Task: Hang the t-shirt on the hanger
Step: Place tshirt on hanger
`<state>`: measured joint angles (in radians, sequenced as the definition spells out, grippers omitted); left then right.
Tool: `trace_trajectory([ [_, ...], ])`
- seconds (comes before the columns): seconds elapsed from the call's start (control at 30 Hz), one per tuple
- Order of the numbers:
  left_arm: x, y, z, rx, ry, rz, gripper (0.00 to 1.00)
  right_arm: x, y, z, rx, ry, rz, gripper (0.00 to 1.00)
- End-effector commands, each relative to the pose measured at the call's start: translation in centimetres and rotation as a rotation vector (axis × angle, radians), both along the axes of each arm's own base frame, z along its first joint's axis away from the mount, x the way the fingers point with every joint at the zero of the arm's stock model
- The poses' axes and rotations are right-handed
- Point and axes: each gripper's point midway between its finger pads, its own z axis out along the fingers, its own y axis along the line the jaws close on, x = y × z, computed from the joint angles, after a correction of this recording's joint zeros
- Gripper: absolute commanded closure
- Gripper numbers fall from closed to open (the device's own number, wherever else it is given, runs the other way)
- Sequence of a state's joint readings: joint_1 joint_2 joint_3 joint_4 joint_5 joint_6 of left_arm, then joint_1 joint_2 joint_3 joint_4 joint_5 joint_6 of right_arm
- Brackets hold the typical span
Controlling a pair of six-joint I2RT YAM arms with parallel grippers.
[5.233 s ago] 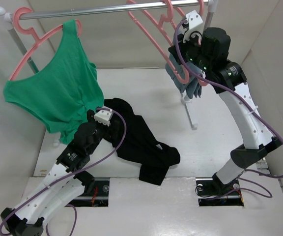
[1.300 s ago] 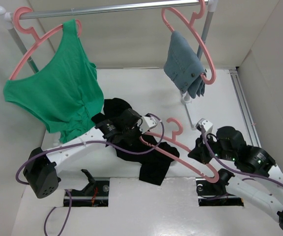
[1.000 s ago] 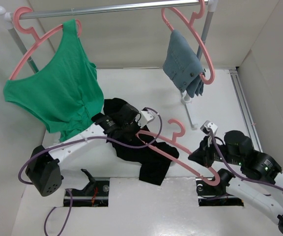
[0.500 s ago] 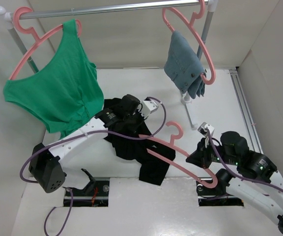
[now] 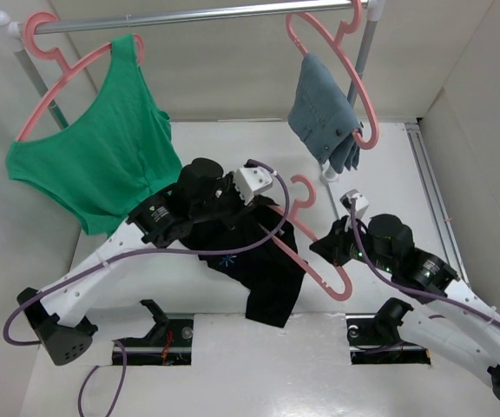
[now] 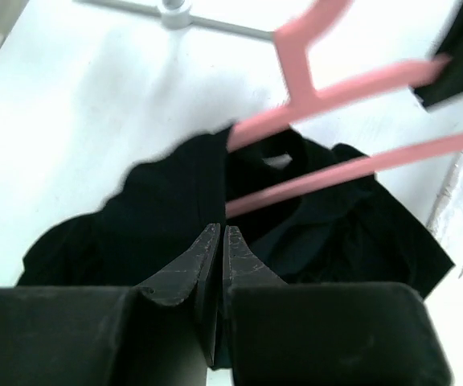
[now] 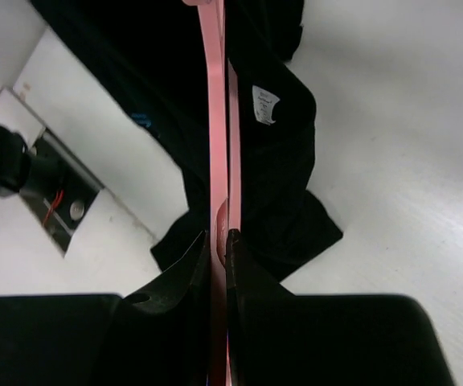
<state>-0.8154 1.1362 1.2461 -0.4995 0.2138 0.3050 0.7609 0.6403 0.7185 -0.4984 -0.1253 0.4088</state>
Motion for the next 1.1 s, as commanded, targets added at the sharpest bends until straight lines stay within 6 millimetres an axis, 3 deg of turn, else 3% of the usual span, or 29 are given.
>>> trace_trajectory([
  [0.0,-2.0,0.5,3.6,-0.056,-0.067,-0.094,1.0,3.0,-0.9,5.4,0.12,-0.172,-0.163,1.0],
  [0.17,-5.4,1.0,5.4,-0.094,-0.11,-0.252,1.0,3.7,-2.5,6.4,0.117,-0.236,-0.235,1.0],
  [0.3,-9.9,1.3,3.8,-0.066,-0.099,-0.524,1.0,4.0,-1.9,9.1,0.158,-0.367,-0.195,1.0],
  [0.33,-11.9,1.7,2.9,-0.057,-0.051,-0.621,1.0,3.5,-1.3,9.7,0.171,-0.398,-0.147,1.0],
  [0.37,-12.6,1.8,1.6,-0.034,-0.034,-0.659,0.94,3.5,-1.0,9.7,0.166,-0.423,-0.125,1.0],
  [0.4,-12.7,2.0,1.4,-0.032,-0.031,-0.659,0.6,3.7,-0.7,10.1,0.149,-0.468,-0.1,1.0],
  [0.5,-10.5,2.1,1.4,-0.002,-0.118,-0.57,0.26,2.9,0.4,9.6,0.117,-0.509,0.001,1.0],
  [0.53,-9.6,2.1,2.2,-0.007,-0.163,-0.525,0.21,2.7,0.5,9.1,0.097,-0.521,0.026,1.0],
  [0.57,-7.2,2.2,4.6,-0.041,-0.272,-0.4,0.19,2.3,0.9,8.6,0.092,-0.519,0.065,1.0],
  [0.63,-4.8,2.8,6.4,-0.06,-0.397,-0.275,0.13,2.0,1.2,8.0,0.084,-0.52,0.098,1.0],
  [0.67,-2.8,3.3,8.5,-0.086,-0.494,-0.167,0.1,1.7,1.2,8.3,0.094,-0.527,0.107,1.0],
  [0.73,-1.4,4.1,9.3,-0.026,-0.62,-0.134,0.04,1.2,1.3,8.6,0.102,-0.543,0.129,1.0],
  [0.87,1.9,4.3,5.8,0.157,-0.607,-0.094,0.01,0.9,1.3,8.4,0.102,-0.549,0.15,1.0],
  [0.93,2.4,3.2,3.4,0.191,-0.568,-0.171,0.0,0.6,1.5,8.4,0.102,-0.555,0.172,1.0],
  [1.07,3.6,1.8,0.7,0.24,-0.576,-0.253,0.0,0.3,2.5,8.7,0.101,-0.549,0.225,1.0],
])
